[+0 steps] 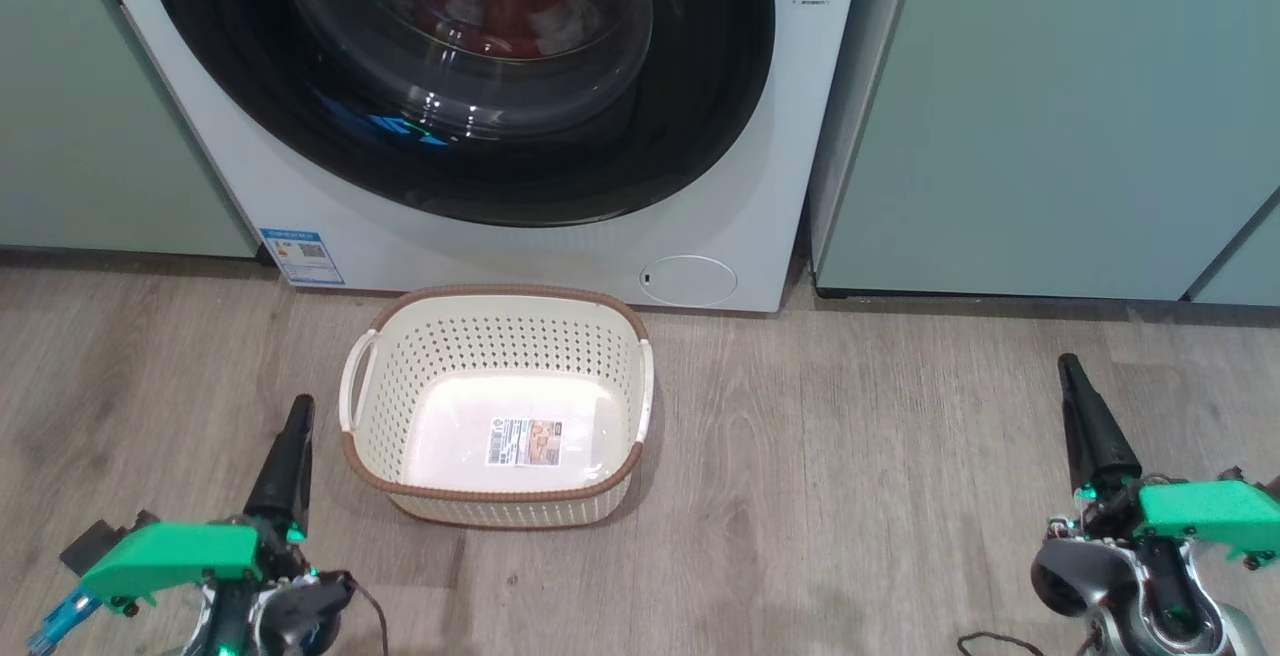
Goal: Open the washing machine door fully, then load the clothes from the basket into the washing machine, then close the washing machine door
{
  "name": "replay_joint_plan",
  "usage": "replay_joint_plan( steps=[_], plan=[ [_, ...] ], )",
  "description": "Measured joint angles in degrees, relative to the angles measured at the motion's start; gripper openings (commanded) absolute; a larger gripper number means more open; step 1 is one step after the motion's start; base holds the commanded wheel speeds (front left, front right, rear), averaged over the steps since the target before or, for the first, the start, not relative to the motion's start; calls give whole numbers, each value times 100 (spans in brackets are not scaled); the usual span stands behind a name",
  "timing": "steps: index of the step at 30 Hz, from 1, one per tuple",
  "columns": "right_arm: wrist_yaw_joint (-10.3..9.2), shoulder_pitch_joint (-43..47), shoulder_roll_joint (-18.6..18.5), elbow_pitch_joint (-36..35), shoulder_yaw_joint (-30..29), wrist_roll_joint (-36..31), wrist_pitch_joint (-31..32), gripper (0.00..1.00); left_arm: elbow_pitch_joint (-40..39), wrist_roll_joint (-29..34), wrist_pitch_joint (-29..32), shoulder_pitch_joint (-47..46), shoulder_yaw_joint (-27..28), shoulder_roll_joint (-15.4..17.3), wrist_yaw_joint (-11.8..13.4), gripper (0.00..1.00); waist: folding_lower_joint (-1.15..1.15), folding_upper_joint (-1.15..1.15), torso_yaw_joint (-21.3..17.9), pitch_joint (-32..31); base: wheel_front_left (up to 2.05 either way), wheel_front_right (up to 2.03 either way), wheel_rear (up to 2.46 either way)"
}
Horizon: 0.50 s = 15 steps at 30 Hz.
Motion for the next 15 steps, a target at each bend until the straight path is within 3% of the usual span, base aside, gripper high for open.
replay_joint_plan(
  steps=[15],
  plan=[
    [0, 0, 2, 1, -8, -43, 1, 0, 1, 1, 23, -1, 11, -19, 0, 0, 0, 0, 0, 0, 0, 0, 0]
  ],
)
